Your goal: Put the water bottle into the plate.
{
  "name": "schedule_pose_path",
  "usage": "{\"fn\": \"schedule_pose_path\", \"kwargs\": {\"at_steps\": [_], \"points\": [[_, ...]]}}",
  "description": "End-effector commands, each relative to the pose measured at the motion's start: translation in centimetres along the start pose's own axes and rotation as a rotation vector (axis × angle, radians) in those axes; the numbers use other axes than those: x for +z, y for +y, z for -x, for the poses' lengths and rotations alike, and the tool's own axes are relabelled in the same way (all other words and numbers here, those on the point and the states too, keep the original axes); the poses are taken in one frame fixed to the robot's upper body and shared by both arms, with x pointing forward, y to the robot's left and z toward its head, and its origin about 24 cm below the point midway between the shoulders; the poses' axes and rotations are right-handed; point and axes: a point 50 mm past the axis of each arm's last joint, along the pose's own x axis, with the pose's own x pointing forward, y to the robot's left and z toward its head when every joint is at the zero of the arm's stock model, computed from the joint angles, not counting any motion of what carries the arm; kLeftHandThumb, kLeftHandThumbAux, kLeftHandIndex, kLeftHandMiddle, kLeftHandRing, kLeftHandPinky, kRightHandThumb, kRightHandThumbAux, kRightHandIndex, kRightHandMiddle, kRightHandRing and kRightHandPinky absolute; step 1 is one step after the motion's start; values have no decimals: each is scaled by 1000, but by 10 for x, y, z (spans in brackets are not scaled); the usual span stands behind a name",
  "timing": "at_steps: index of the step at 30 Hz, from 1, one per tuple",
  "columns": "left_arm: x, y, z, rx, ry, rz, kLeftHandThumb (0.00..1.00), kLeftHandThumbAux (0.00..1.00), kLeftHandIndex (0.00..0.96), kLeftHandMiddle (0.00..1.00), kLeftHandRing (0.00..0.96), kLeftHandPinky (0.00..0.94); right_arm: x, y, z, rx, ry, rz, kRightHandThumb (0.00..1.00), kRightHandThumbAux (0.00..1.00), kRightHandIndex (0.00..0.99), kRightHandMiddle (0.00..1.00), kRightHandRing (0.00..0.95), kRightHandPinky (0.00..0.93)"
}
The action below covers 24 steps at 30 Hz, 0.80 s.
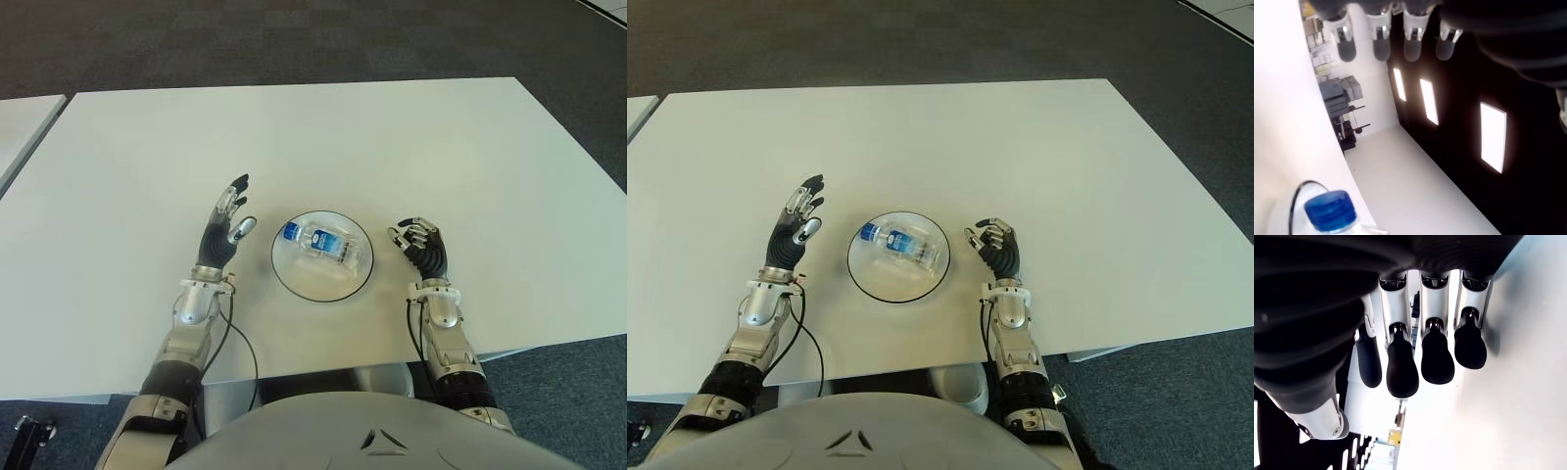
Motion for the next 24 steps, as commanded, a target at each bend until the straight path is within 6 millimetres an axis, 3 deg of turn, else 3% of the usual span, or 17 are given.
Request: {"fn": "schedule_pose_path", "kwargs": {"at_steps": [1, 19, 24], "points": [[-3, -1, 5, 19, 41, 46, 0, 330, 0, 0, 0, 0, -13, 2, 7, 13, 71, -2, 703, 729, 436, 753, 739, 722], [-23, -6, 36, 186, 160, 64, 0, 418, 0, 0, 0, 0, -13, 1, 7, 10, 66, 5, 701, 730, 436, 749, 732, 710], [-34, -5, 46, 266, 238, 39, 0, 490, 0, 2, 12, 91, -13, 0, 7, 8, 66, 4, 701, 731, 435, 747, 732, 714]]}}
